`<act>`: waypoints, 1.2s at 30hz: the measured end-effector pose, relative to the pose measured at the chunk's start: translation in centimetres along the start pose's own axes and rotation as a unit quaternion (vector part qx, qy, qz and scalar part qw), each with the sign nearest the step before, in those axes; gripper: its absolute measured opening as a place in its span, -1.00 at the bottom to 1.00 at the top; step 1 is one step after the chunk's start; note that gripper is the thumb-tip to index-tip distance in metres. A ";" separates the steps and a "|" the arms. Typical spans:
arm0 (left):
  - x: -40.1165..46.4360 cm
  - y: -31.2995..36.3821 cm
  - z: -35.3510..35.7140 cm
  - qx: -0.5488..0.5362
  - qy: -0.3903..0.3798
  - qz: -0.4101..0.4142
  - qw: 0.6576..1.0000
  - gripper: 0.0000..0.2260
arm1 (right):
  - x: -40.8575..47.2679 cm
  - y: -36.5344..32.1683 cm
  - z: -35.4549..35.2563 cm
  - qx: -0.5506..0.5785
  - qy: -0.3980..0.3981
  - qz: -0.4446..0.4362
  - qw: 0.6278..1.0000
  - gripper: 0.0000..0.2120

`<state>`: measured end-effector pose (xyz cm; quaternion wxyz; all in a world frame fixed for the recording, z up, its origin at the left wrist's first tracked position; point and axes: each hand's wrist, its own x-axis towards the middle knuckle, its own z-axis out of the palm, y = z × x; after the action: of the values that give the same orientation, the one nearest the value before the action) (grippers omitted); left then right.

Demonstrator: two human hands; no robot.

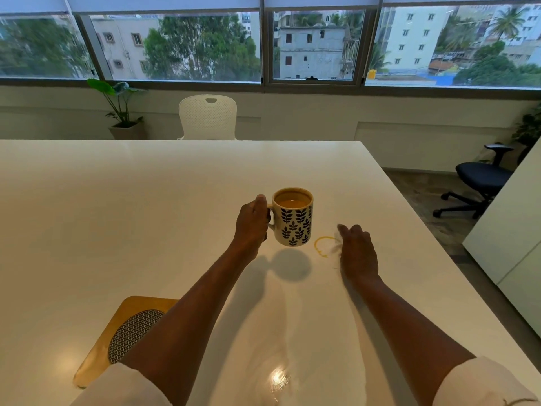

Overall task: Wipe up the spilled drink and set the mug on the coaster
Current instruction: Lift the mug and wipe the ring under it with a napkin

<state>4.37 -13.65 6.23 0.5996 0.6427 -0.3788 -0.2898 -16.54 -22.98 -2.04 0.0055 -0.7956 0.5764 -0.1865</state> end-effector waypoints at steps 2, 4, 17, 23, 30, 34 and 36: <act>0.3 -0.1 0.0 -0.001 0.001 -0.001 1.000 -0.58 | 0.8 0.0 0.5 0.001 -0.004 -0.006 1.000 -0.59; 0.5 -0.4 0.0 0.000 0.004 -0.003 1.000 -0.58 | 1.3 -0.1 1.0 0.031 -0.020 0.005 0.999 -0.66; 0.9 -1.5 0.1 0.005 0.024 -0.015 1.000 -0.57 | 1.0 -2.8 2.7 -0.023 -0.167 -0.116 0.979 -0.50; 0.5 -0.9 0.3 0.002 0.027 -0.005 1.000 -0.57 | -3.5 -4.1 2.1 0.046 -0.192 -0.203 0.959 -0.47; -0.5 -0.1 0.0 -0.013 0.029 -0.001 0.999 -0.57 | -9.3 -2.8 0.8 0.082 -0.174 -0.286 0.939 -0.46; -1.3 0.2 0.1 -0.013 0.029 -0.006 0.999 -0.58 | -11.1 -1.4 0.0 0.096 -0.177 -0.289 0.936 -0.46; -1.7 0.3 0.0 -0.010 0.028 -0.005 1.000 -0.58 | -11.2 -1.0 -0.3 0.112 -0.180 -0.283 0.935 -0.43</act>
<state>3.40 -12.30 6.36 0.6151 0.6461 -0.3560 -0.2783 -18.71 -12.29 -4.76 0.1456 -0.9401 0.2924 -0.0973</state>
